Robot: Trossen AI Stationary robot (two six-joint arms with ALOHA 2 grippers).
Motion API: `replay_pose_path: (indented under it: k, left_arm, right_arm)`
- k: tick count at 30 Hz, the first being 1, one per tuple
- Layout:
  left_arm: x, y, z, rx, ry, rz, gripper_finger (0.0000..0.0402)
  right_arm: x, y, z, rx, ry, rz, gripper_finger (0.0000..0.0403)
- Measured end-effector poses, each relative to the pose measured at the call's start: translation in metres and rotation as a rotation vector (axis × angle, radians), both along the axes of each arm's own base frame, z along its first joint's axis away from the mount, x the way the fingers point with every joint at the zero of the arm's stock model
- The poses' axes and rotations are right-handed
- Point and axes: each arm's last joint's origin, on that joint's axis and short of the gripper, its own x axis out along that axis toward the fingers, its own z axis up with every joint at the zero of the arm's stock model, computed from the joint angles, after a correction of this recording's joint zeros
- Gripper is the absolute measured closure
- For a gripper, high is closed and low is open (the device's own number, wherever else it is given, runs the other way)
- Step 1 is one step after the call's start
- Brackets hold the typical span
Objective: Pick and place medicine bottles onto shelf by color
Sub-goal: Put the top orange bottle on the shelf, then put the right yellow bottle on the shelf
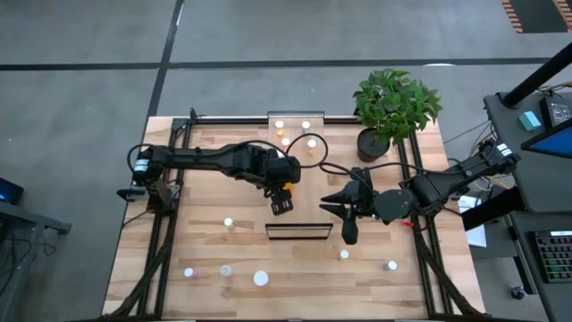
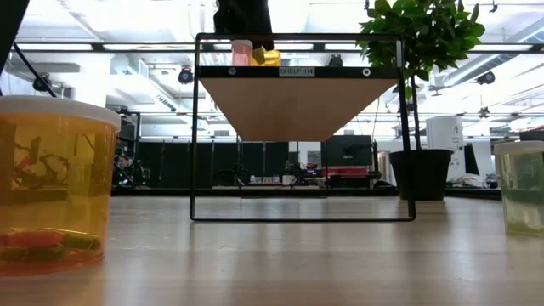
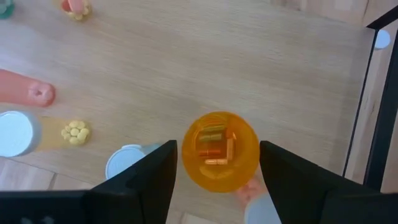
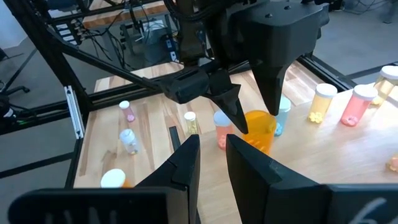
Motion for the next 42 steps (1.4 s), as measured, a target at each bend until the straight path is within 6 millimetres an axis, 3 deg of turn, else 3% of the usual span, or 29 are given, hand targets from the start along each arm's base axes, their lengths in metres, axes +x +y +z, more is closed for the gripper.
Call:
replay_pose_path:
  k: [7, 16, 23, 29, 35, 42]
  left_arm:
    - [-0.007, 0.0, 0.016, 0.001, -0.042, -0.008, 0.0191]
    - [-0.041, 0.002, 0.075, 0.074, -0.256, -0.121, 0.0191]
    - [-0.075, 0.003, 0.125, 0.208, -0.563, -0.231, 0.0191]
    - [-0.104, 0.005, 0.159, 0.323, -0.778, -0.278, 0.0191]
    - [-0.121, 0.006, 0.172, 0.358, -0.859, -0.278, 0.0191]
    - [-0.125, 0.006, 0.173, 0.353, -0.861, -0.267, 0.0191]
  right_arm:
    - [-0.006, -0.001, 0.002, 0.091, 0.008, 0.006, 0.0335]
    - [-0.017, 0.002, -0.004, 0.487, 0.169, 0.07, 0.0335]
    - [-0.007, 0.015, -0.019, 0.723, 0.29, 0.047, 0.0335]
    - [0.004, 0.033, -0.026, 0.815, 0.375, 0.009, 0.0335]
    - [0.011, 0.044, -0.024, 0.801, 0.567, -0.153, 0.0335]
    - [0.011, 0.045, -0.029, 0.707, 0.848, -0.467, 0.0329]
